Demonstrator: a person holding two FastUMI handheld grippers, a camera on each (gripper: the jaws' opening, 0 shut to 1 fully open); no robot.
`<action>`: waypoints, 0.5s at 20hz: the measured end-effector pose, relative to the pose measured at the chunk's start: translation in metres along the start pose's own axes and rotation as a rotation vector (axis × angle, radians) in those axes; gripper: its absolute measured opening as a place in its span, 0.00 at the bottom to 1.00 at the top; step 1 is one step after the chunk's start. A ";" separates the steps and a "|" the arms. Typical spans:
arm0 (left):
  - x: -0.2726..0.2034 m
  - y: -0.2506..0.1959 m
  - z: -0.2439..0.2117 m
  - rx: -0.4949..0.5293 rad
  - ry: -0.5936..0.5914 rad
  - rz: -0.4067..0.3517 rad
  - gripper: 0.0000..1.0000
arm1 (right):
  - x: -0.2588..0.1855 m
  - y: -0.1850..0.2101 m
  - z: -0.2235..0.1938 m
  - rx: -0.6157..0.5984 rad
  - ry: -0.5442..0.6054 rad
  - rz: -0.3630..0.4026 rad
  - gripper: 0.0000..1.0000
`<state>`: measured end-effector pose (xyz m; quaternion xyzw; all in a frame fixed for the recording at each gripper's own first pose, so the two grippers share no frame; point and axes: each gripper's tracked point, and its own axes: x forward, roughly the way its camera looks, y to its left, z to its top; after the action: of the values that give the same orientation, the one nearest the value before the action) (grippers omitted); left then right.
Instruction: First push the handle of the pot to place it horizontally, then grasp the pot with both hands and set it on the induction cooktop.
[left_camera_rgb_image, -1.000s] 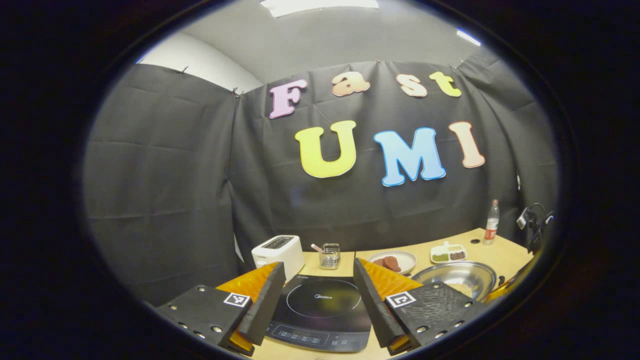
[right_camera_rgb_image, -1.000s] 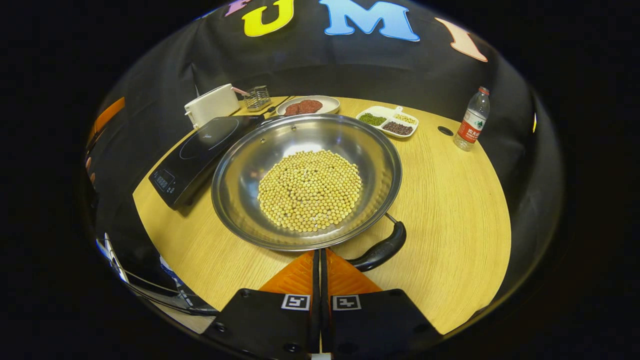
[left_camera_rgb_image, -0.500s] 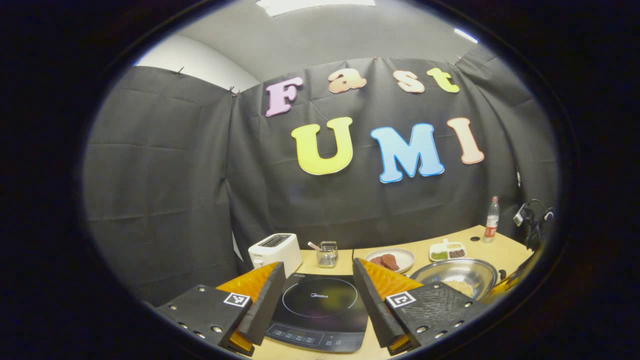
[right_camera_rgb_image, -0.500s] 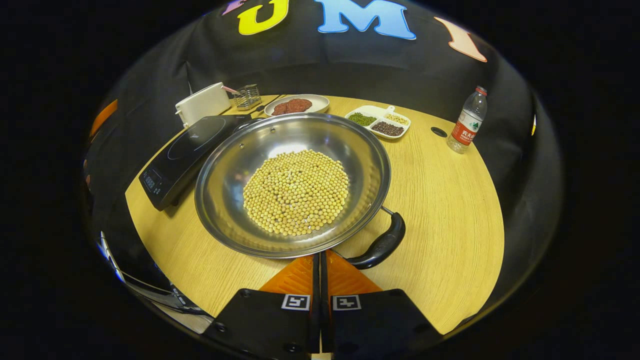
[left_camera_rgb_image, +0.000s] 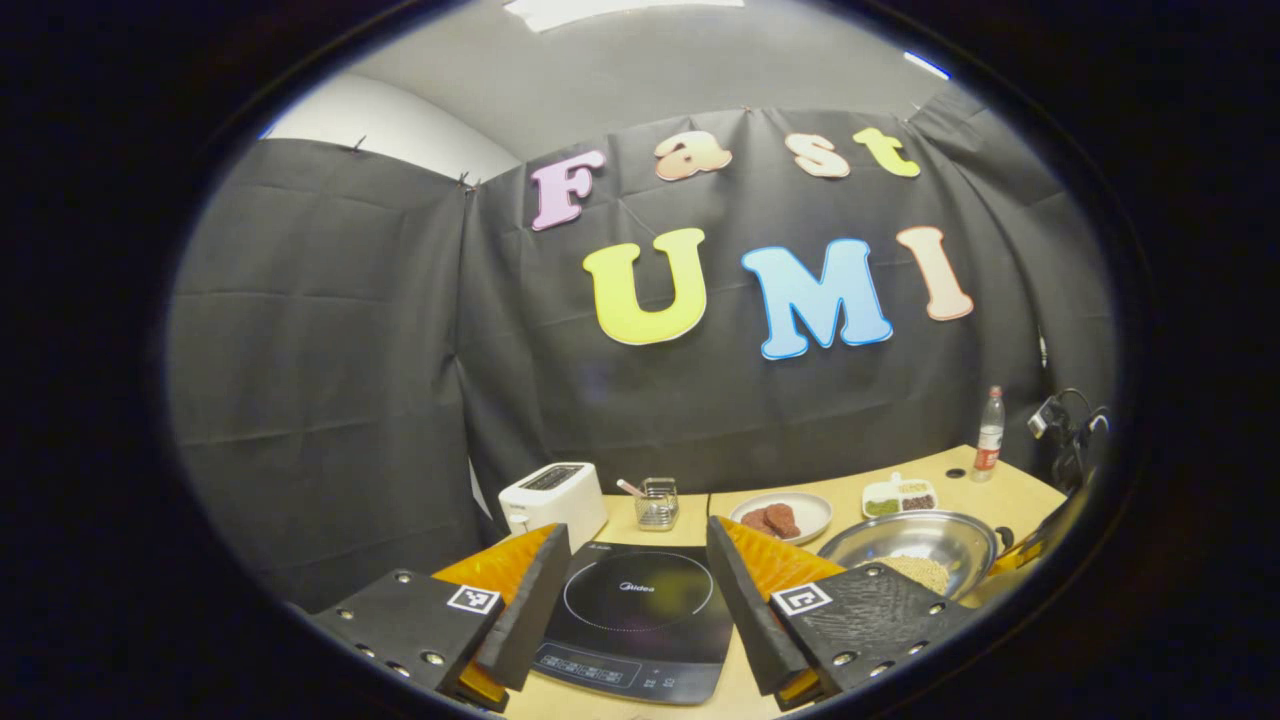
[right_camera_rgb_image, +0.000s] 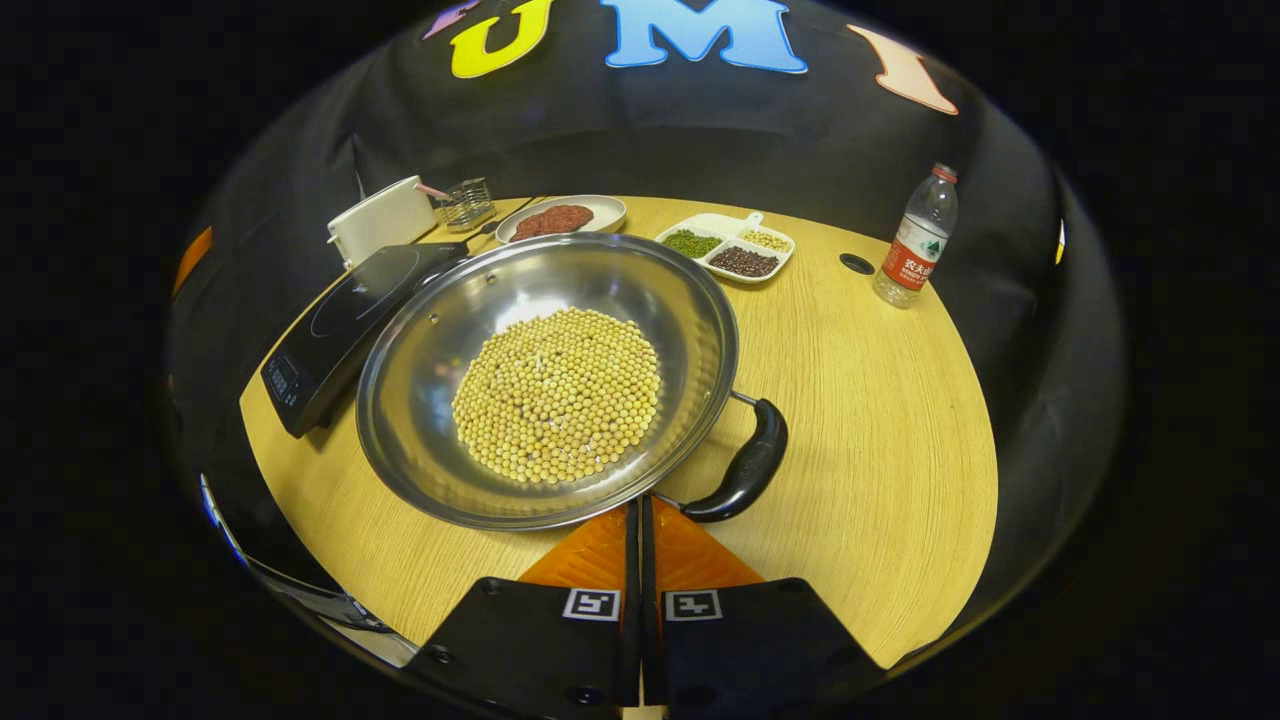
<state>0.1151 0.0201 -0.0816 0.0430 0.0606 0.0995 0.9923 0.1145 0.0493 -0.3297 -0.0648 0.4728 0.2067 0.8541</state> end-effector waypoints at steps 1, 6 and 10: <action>0.000 -0.003 0.001 0.004 0.000 0.004 0.81 | 0.001 -0.003 0.002 0.003 -0.003 0.000 0.02; 0.003 -0.017 0.002 0.012 0.005 0.021 0.83 | 0.009 -0.020 0.016 0.016 -0.030 -0.004 0.02; 0.006 -0.029 0.001 0.030 0.014 0.036 0.81 | 0.015 -0.029 0.026 0.050 -0.060 -0.001 0.02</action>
<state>0.1266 -0.0074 -0.0844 0.0582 0.0684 0.1167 0.9891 0.1540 0.0355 -0.3310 -0.0376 0.4520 0.1965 0.8693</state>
